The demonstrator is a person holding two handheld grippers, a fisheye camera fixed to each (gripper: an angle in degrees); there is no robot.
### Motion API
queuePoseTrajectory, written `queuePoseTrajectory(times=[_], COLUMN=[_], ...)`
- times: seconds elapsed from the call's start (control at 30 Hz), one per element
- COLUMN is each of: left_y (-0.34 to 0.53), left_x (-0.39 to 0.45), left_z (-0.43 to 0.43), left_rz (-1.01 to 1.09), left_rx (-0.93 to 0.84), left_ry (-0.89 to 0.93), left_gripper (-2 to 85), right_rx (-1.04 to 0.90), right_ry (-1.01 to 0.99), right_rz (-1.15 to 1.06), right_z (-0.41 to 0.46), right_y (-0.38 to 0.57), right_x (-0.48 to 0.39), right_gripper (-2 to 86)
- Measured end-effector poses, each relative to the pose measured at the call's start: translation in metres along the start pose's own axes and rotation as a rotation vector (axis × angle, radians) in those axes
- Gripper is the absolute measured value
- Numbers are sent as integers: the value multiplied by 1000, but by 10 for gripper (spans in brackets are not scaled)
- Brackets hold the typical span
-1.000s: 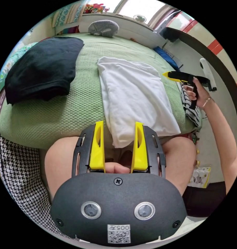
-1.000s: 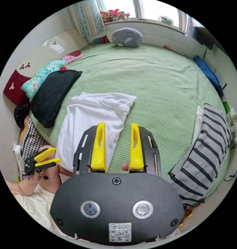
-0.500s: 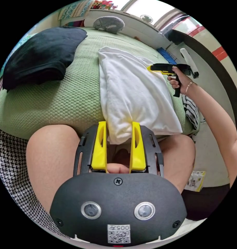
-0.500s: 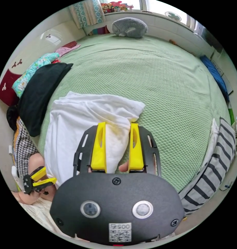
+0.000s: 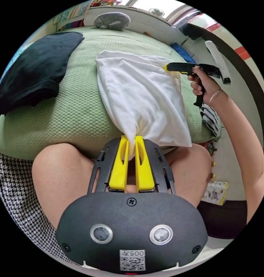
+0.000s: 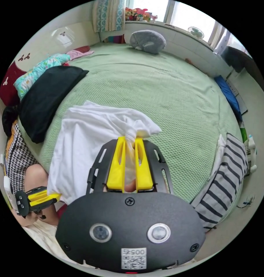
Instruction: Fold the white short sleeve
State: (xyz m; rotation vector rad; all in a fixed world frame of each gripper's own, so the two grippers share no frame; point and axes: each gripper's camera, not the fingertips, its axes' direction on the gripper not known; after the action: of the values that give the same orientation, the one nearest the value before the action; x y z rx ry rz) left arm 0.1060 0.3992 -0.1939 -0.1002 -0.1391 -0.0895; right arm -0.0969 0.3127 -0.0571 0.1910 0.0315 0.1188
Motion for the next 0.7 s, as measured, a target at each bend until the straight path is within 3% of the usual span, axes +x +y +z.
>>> queuePoseTrajectory(times=[0.43, 0.6, 0.7], left_y=[-9, -43, -75], left_x=[125, 217, 268], left_z=[-49, -51, -18], left_rz=[272, 439, 431], left_rx=[144, 207, 199], left_ry=[161, 303, 352], left_gripper=[47, 48, 48], right_rx=[122, 80, 4], right_ry=[306, 416, 473], right_rz=[51, 178, 243], right_z=[-157, -228, -231], right_y=[36, 40, 34], right_x=[39, 118, 174], right_gripper=[13, 16, 25])
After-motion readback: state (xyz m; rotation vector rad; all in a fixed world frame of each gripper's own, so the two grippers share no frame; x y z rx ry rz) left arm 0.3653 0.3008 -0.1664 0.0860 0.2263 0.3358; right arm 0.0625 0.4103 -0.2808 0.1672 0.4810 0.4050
